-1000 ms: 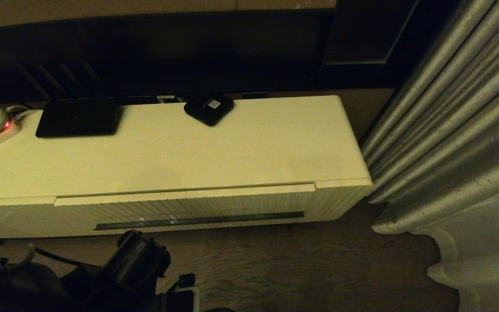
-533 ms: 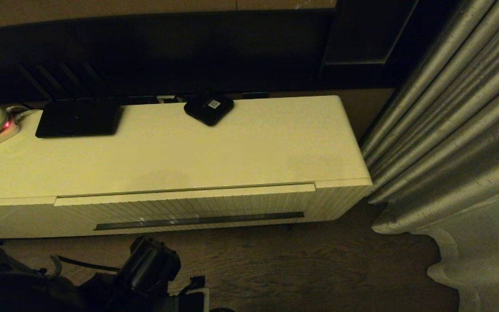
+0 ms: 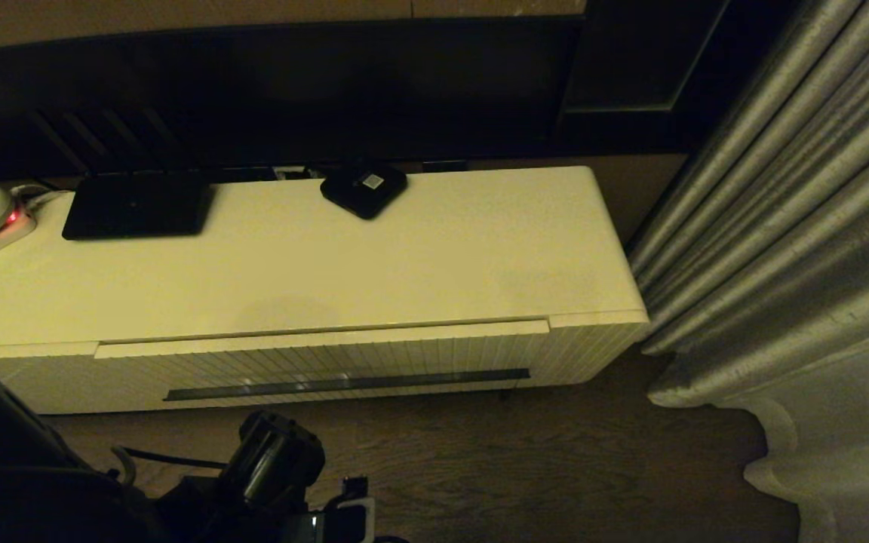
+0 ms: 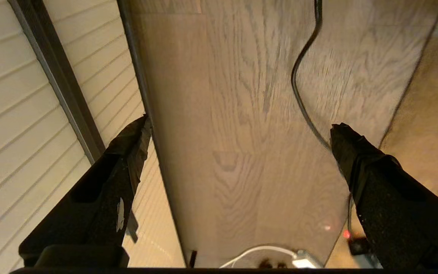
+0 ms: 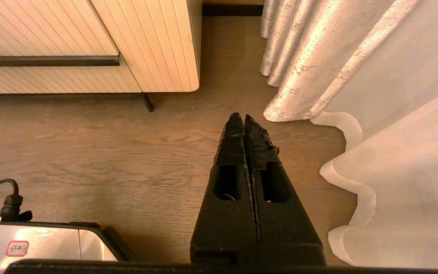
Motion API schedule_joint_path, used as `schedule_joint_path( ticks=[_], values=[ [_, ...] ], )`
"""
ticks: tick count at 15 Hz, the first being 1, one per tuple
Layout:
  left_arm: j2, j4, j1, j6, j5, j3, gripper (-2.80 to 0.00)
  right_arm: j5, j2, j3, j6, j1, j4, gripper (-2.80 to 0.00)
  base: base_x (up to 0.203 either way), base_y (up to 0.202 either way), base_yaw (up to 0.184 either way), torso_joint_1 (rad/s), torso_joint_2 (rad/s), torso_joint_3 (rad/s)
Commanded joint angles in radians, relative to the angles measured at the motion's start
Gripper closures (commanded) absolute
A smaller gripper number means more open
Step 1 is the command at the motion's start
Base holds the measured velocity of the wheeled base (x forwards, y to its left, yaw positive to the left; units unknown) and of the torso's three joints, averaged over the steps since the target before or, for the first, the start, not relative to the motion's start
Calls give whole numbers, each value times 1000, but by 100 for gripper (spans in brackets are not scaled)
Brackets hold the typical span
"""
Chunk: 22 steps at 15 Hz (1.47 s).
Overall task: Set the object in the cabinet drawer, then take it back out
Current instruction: Open the drawer
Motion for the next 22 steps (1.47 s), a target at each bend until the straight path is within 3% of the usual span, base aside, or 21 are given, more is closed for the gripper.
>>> schedule_joint_path(
  ticks=[1, 4, 11, 15, 22],
  values=[
    [16, -5, 0, 10, 9, -3, -280, 0, 0, 2, 0, 0, 0, 0, 0, 0, 0, 0, 0, 0],
    [33, -31, 0, 21, 9, -3, -280, 0, 0, 2, 0, 0, 0, 0, 0, 0, 0, 0, 0, 0],
    [66, -139, 23, 140, 11, -1, -280, 0, 0, 2, 0, 0, 0, 0, 0, 0, 0, 0, 0, 0],
    [52, -140, 31, 194, 28, -3, -280, 0, 0, 2, 0, 0, 0, 0, 0, 0, 0, 0, 0, 0],
    [33, -126, 59, 202, 32, 21, -280, 0, 0, 2, 0, 0, 0, 0, 0, 0, 0, 0, 0, 0]
  ],
)
